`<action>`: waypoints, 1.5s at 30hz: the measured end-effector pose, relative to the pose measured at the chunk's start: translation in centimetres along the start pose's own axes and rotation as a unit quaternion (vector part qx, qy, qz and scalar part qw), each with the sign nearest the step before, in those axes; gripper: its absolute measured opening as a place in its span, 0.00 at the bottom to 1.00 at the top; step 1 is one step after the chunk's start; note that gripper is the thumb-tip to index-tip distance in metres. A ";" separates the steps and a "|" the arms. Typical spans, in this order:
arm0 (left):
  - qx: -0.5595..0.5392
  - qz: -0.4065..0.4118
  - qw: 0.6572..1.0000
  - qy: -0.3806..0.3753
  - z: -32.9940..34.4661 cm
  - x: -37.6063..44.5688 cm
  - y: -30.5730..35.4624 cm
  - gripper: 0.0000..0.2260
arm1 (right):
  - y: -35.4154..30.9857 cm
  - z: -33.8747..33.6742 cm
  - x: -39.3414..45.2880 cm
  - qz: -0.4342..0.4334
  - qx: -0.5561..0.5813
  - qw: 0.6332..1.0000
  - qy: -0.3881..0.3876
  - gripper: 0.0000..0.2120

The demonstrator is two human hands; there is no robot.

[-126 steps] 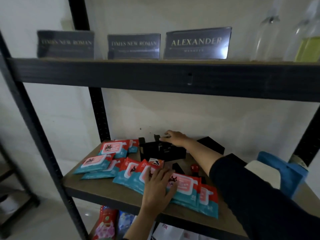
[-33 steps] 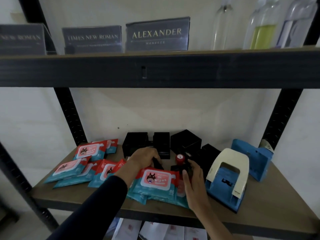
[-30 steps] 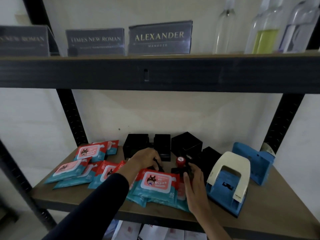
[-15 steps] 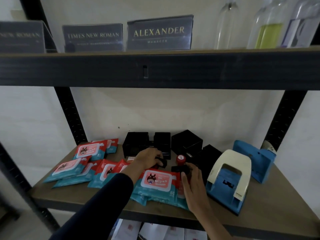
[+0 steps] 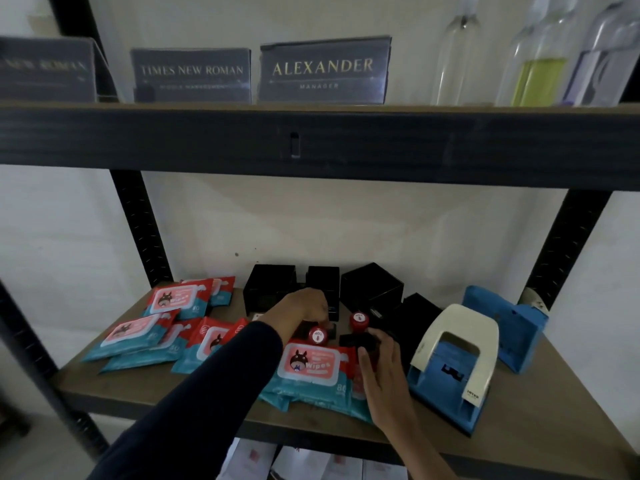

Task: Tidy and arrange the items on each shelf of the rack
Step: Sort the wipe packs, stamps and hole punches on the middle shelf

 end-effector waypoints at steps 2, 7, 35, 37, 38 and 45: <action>-0.041 0.022 0.998 0.045 -0.7 0.1 0.0 0.09 | 0.0 -0.1 0.0 -0.003 -0.001 1.000 0.006 0.24; -0.063 0.059 0.988 0.125 -1.6 -1.1 -0.5 0.06 | 0.1 0.1 0.0 -0.008 -0.001 1.000 0.005 0.25; -0.104 0.041 0.988 0.108 -1.0 -2.0 -3.4 0.13 | 0.2 0.1 0.1 0.009 -0.011 1.000 -0.005 0.33; -0.110 0.042 0.987 0.108 -0.9 -2.1 -3.4 0.10 | 0.1 0.1 0.0 0.007 -0.011 1.000 -0.007 0.34; -0.117 0.043 0.987 0.105 -0.8 -2.2 -3.3 0.09 | 0.0 0.0 0.0 0.005 -0.012 1.000 -0.007 0.34; -0.188 0.068 0.970 0.138 -1.9 -4.2 -4.4 0.11 | 0.0 -0.1 0.0 0.005 -0.016 1.000 0.002 0.31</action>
Point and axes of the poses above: each hand's wrist, its own x-axis towards the middle knuckle, its own z-axis out of the palm, y = z × x, the point moved 7 cm from there along x, towards the middle knuckle, and after that the axes turned 13 degrees about -x, right-handed, at the moved point
